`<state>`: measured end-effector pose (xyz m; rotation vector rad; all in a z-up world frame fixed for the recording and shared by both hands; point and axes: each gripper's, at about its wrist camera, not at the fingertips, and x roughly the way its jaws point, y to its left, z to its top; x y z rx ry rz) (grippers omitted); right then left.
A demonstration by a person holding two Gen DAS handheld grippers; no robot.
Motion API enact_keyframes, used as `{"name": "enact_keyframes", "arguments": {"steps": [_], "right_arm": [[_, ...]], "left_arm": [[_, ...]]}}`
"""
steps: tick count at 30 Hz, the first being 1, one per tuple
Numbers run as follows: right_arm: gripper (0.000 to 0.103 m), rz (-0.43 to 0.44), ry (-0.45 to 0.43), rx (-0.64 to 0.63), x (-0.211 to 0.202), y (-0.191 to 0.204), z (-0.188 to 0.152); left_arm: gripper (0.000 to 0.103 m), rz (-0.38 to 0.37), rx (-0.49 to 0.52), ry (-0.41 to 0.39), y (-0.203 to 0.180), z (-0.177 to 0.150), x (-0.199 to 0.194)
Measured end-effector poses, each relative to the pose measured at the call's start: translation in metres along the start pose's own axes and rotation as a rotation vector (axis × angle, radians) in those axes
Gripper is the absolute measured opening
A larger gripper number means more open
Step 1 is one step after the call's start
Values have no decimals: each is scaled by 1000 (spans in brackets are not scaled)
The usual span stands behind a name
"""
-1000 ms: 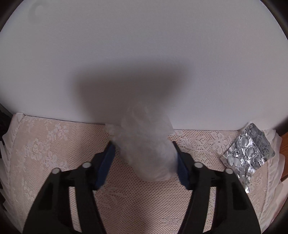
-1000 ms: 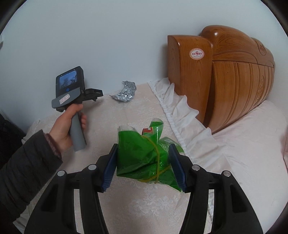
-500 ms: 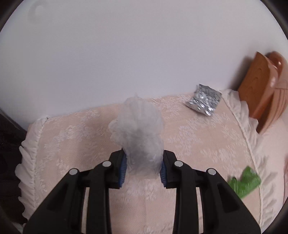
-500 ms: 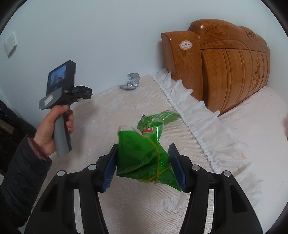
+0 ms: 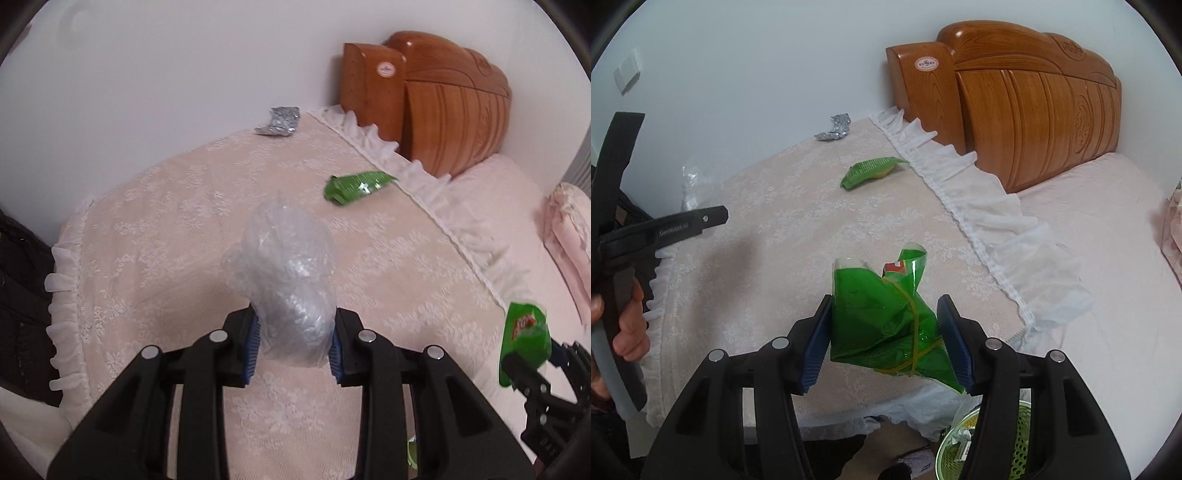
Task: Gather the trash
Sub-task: 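Carry both bags over the green wastebasket and open both grippers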
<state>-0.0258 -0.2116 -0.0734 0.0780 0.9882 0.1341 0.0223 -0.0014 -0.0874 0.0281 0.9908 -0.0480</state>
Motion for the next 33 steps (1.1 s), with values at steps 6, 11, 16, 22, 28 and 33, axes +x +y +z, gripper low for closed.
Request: {"name": "enact_keyframes", "arguments": {"steps": [6, 11, 16, 22, 28, 33], "right_arm": [[58, -17, -5, 44, -14, -20, -19], [58, -31, -22, 62, -22, -29, -25], [58, -52, -43, 112, -33, -45, -33], [58, -159, -36, 187, -56, -83, -61], [58, -289, -8, 313, -85, -135, -108], [58, -360, 1, 424, -106, -175, -151]], "left_arm": [[30, -74, 65, 44, -27, -26, -7], [30, -107, 127, 39, -49, -31, -10], [30, -173, 231, 31, -81, -36, -16], [30, -322, 424, 33, -143, -53, -25], [30, -472, 604, 76, -216, -83, -27], [30, -521, 701, 121, -262, -110, -29]]}}
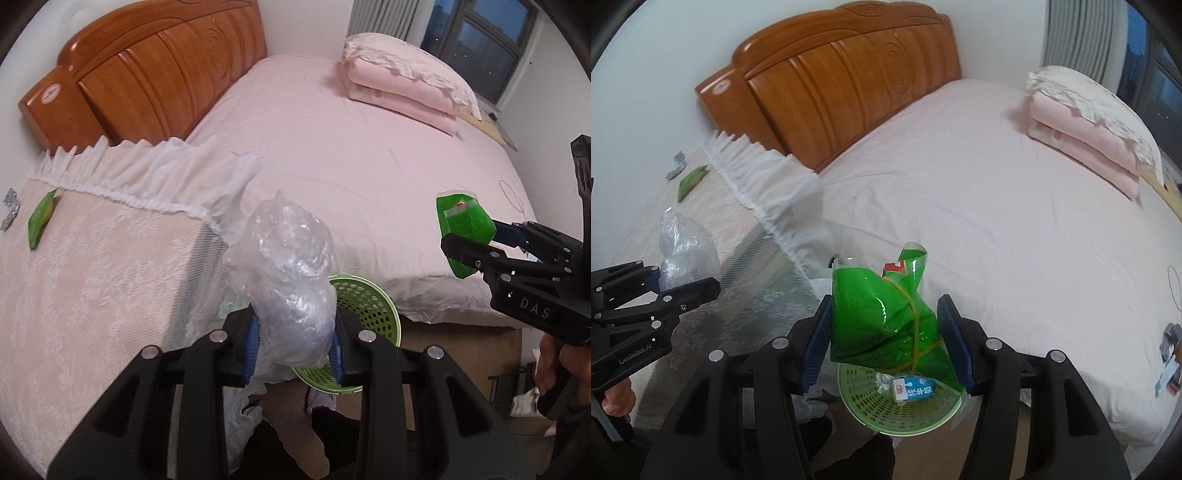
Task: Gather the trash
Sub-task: 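Carry both bags over the green wastebasket and open both grippers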
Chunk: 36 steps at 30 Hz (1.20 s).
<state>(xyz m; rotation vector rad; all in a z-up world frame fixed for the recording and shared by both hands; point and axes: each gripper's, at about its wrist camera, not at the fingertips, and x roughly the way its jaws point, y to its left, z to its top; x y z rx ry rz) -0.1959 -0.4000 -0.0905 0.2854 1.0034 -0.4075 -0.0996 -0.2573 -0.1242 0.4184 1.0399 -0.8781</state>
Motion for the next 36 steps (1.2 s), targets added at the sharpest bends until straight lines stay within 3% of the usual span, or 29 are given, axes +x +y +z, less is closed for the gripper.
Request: {"name": "enact_keyframes", "arguments": {"steps": [10, 15, 18, 27, 36], "right_arm": [[58, -20, -9, 62, -5, -64, -21], [57, -25, -4, 75, -2, -76, -22], [57, -30, -1, 84, 0, -81, -24], [57, -27, 13, 105, 6, -93, -29], [58, 4, 81, 89, 27, -77, -41]], "left_arm": [[32, -48, 112, 55, -58, 4, 21], [64, -69, 166, 55, -80, 2, 24], [74, -62, 186, 41, -86, 1, 21], [85, -43, 183, 31, -86, 1, 16], [95, 2, 152, -42, -68, 1, -6]]}}
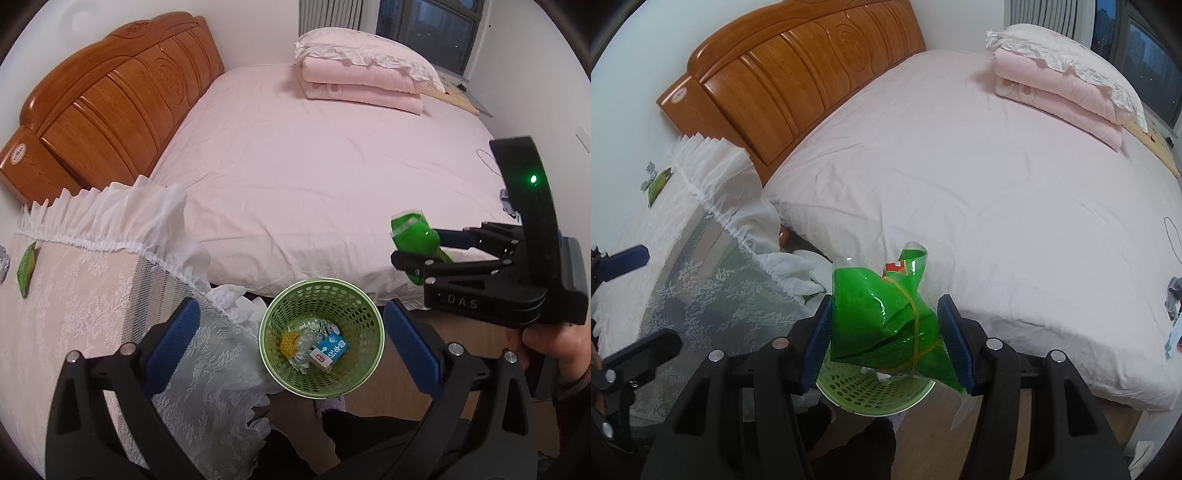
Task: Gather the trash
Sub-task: 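Carry both bags over the green wastebasket and open both grippers, then move the right gripper to the green printed snack packet and grasp it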
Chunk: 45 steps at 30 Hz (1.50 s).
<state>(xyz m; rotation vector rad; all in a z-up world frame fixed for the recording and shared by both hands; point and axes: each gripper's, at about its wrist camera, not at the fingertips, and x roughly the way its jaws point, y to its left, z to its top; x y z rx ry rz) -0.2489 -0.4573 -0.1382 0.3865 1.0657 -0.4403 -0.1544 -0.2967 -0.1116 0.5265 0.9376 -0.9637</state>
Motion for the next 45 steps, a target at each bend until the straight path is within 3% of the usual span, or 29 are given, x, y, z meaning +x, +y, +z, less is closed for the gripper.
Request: {"name": "enact_keyframes", "arguments": {"steps": [16, 18, 19, 20, 22, 30, 38, 45], "right_arm": [[58, 36, 91, -68, 36, 48, -16], [69, 32, 115, -82, 41, 53, -16], [89, 5, 125, -92, 44, 57, -16], [99, -30, 125, -108, 45, 61, -16], [100, -53, 137, -131, 50, 68, -16], [100, -6, 197, -98, 62, 71, -17], [100, 10, 177, -141, 53, 80, -9], [100, 68, 124, -223, 37, 100, 18]], "left_arm": [[95, 72, -206, -8, 71, -28, -23], [95, 80, -228, -6, 78, -32, -24], [95, 84, -239, -6, 82, -34, -25], [95, 89, -250, -5, 84, -35, -25], [95, 95, -270, -2, 90, -38, -26], [95, 111, -341, 13, 105, -50, -26], [95, 137, -419, 13, 108, -56, -25], [95, 216, -531, -8, 134, -62, -36]]}}
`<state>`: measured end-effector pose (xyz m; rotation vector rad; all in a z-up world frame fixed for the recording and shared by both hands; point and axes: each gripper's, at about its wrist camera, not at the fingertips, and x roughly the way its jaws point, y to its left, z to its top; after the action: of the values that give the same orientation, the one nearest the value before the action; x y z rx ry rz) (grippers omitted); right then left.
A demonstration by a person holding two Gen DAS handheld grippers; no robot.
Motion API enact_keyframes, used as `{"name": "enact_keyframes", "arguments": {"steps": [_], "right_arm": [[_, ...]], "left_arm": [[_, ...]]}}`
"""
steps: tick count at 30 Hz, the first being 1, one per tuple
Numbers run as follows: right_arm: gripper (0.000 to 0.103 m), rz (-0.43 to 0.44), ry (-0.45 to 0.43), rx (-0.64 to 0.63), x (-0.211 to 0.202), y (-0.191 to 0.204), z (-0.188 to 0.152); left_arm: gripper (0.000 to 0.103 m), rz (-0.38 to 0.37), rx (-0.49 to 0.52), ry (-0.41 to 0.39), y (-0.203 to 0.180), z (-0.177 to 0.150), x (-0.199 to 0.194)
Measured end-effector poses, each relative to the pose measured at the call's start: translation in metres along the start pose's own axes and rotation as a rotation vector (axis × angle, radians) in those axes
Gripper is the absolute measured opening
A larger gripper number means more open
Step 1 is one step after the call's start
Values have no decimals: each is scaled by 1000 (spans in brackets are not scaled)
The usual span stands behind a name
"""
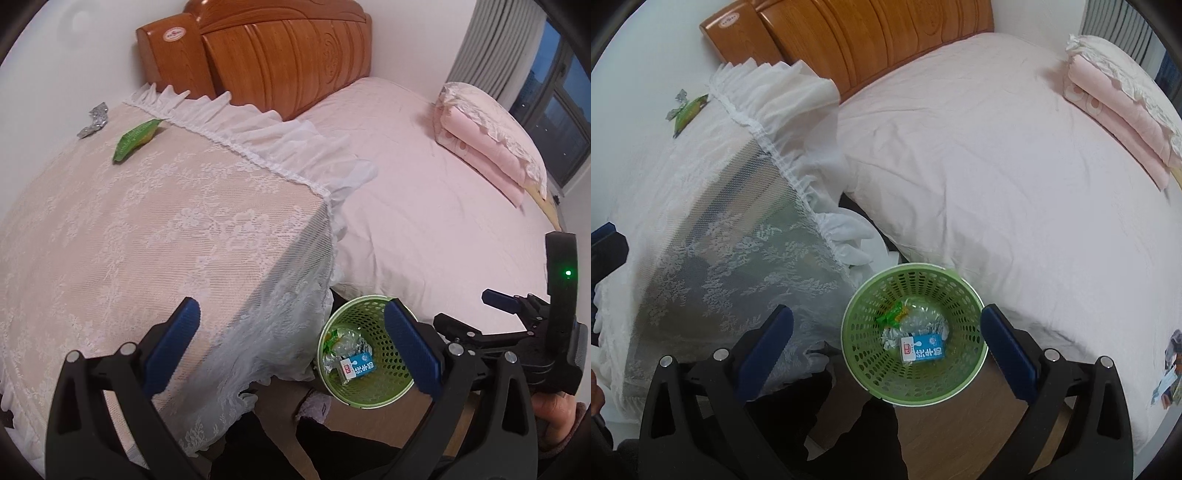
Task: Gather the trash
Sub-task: 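Move the right gripper to the green printed snack packet and grasp it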
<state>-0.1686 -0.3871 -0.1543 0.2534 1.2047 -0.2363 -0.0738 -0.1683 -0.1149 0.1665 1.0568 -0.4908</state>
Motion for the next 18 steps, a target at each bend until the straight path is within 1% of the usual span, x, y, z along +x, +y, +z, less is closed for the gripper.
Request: {"name": "enact_keyframes", "arguments": {"steps": [2, 5, 8, 10, 14, 17, 18], "right_arm": [[100, 34, -24, -29, -6, 14, 17], [100, 78, -47, -49, -11, 34, 39], [100, 143, -77, -71, -16, 71, 70], [100, 175, -98, -88, -16, 107, 94], [100, 236, -112, -94, -7, 178, 140], [100, 254, -94, -76, 20, 242, 188], [100, 254, -86, -68, 26, 253, 197]], "left_arm": [[95, 36, -33, -19, 16, 5, -5], [95, 108, -85, -62, 53, 15, -15], [95, 180, -140, -101, 97, 26, -24], [95, 228, -169, -126, 129, 36, -28], [95, 316, -188, -167, 189, 54, -31], [95, 347, -198, -187, 230, 67, -29], [95, 350, -198, -193, 242, 70, -28]]}}
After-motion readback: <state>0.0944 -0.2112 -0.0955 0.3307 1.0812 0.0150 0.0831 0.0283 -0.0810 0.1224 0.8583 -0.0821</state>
